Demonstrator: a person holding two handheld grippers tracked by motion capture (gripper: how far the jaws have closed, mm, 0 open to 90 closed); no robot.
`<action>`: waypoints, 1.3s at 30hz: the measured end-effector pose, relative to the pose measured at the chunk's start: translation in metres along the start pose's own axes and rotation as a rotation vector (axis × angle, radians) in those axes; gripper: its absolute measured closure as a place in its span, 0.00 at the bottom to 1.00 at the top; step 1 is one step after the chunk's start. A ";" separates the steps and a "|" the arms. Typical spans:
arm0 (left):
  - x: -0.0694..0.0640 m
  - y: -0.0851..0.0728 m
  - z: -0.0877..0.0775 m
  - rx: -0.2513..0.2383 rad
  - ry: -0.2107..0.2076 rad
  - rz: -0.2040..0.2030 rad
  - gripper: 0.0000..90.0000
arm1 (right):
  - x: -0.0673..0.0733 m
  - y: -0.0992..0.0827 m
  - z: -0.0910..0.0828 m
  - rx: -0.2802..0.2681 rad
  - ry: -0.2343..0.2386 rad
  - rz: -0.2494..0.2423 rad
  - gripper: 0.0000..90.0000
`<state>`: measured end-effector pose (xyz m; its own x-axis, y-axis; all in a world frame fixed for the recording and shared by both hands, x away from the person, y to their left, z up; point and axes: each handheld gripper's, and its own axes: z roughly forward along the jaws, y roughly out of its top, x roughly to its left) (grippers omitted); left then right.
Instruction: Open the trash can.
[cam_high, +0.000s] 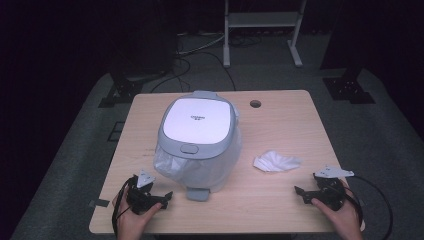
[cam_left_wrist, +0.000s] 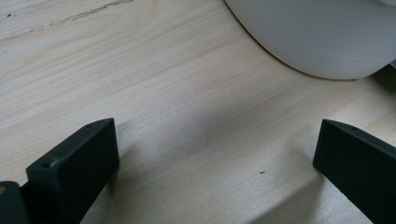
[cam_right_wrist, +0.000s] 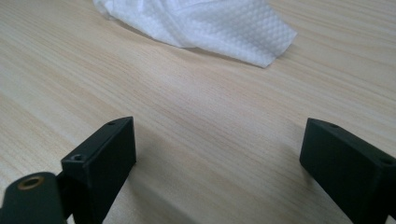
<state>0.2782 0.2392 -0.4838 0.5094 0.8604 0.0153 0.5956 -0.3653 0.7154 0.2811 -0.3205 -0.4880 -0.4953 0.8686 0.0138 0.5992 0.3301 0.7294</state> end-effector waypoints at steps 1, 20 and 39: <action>0.000 0.000 0.000 0.000 0.004 0.000 0.00 | 0.000 0.000 0.000 0.000 0.000 0.000 0.10; 0.002 -0.002 -0.013 -0.095 -0.139 -0.044 0.97 | 0.000 0.000 0.000 0.000 0.000 0.000 0.10; -0.018 0.008 -0.025 -0.152 -0.202 -0.052 1.00 | 0.000 0.000 0.000 0.000 0.000 0.000 0.10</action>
<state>0.2584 0.2293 -0.4606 0.6032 0.7827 -0.1532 0.5319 -0.2515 0.8086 0.2812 -0.3204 -0.4879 -0.4955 0.8685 0.0134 0.5993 0.3306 0.7291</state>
